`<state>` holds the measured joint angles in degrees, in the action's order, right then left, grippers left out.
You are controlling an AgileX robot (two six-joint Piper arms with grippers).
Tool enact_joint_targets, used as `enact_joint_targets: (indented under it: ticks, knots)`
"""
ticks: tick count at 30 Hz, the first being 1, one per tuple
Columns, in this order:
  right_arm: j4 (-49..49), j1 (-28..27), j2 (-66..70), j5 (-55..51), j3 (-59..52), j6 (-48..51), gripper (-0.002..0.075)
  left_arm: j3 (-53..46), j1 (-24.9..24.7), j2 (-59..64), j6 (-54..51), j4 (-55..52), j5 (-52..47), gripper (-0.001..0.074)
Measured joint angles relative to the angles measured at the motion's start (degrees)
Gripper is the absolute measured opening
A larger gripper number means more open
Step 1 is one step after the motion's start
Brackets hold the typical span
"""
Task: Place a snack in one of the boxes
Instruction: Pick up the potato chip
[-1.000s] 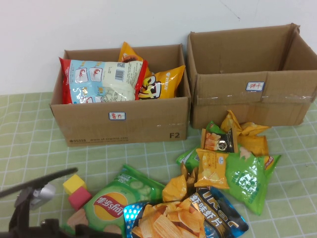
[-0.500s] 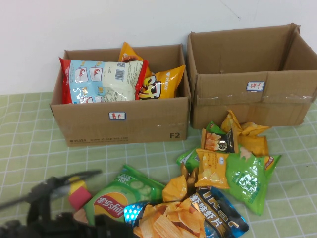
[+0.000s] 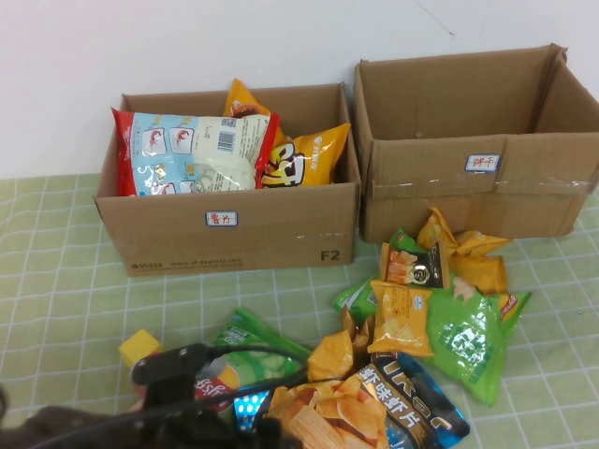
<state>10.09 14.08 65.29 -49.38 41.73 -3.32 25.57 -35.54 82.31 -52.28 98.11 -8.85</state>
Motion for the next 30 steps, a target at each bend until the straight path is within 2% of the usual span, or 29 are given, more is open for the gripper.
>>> enact_joint_targets:
  ticks: [11, 13, 16, 20, 22, 26, 30]
  knots:
    - [-1.3, 0.0, 0.0, -0.3, 0.0, 0.1, 0.0144, 9.6, -0.1, 14.5, -1.5, 0.5, -4.4, 0.0597]
    - [-1.7, 0.0, 0.0, -0.5, 0.0, 0.1, 0.0144, 10.3, -0.1, 15.3, -2.0, 0.5, -4.9, 0.0554]
    - [-1.8, 0.0, 0.0, -0.5, 0.0, 0.1, 0.0144, 10.5, -0.1, 15.5, -2.3, 0.5, -5.3, 0.0433]
    - [-2.1, 0.0, 0.0, -0.7, 0.0, 0.2, 0.0144, 10.5, -0.1, 15.5, -2.3, 0.7, -5.8, 0.0216]
    - [-2.2, 0.0, 0.0, -1.3, 0.0, 0.3, 0.0144, 10.5, -0.1, 15.5, -2.4, 0.7, -5.9, 0.0131]
    - [-2.2, 0.0, 0.0, -2.1, 0.0, 1.3, 0.0144, 10.6, 0.0, 15.3, -4.2, 0.7, -6.3, 0.0043]
    - [-2.2, 0.0, 0.0, -2.4, 0.0, 1.5, 0.0144, 10.8, 1.8, 13.1, -5.8, 0.6, -9.9, 0.0017]
